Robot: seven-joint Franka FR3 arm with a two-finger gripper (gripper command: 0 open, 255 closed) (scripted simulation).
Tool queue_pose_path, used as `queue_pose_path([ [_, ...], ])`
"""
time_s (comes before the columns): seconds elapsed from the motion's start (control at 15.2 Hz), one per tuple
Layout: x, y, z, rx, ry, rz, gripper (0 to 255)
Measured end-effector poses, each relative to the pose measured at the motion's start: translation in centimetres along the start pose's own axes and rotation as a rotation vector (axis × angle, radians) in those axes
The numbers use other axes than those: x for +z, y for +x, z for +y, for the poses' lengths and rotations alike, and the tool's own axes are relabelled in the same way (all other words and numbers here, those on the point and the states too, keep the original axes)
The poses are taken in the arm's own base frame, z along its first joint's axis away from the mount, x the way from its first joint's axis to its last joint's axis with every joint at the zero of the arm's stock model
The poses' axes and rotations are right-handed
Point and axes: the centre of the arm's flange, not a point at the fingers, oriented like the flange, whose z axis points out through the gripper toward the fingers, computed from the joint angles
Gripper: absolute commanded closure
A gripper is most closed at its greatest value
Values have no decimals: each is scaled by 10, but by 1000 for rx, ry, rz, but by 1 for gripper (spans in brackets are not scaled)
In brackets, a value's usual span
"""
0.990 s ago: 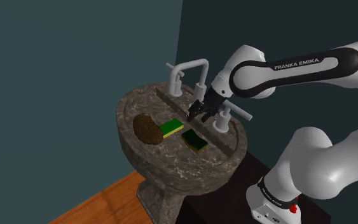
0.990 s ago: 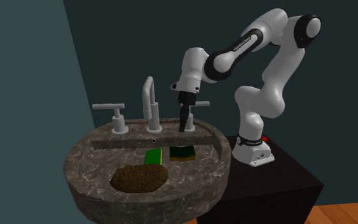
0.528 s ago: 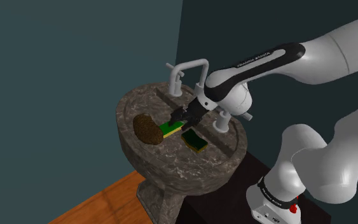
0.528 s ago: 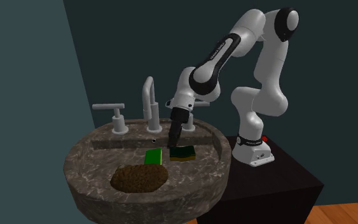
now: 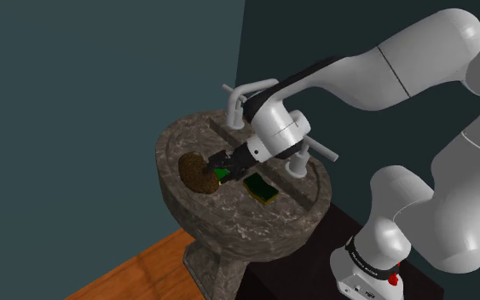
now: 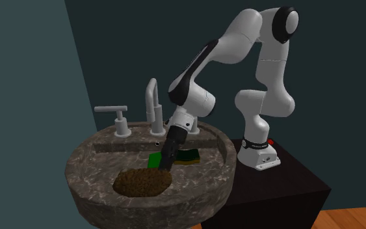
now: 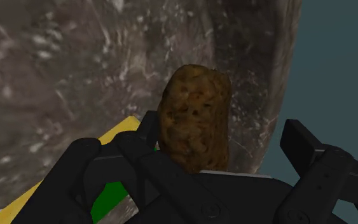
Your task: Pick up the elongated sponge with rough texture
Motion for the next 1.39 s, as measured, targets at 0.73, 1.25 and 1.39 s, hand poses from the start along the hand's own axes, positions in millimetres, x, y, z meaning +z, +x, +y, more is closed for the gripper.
queue_pose_path([
  [0.73,21,-3,22,2,8,5,255],
  [1.25,15,-3,14,2,6,5,255],
  [1.39,8,-2,7,2,5,5,255],
])
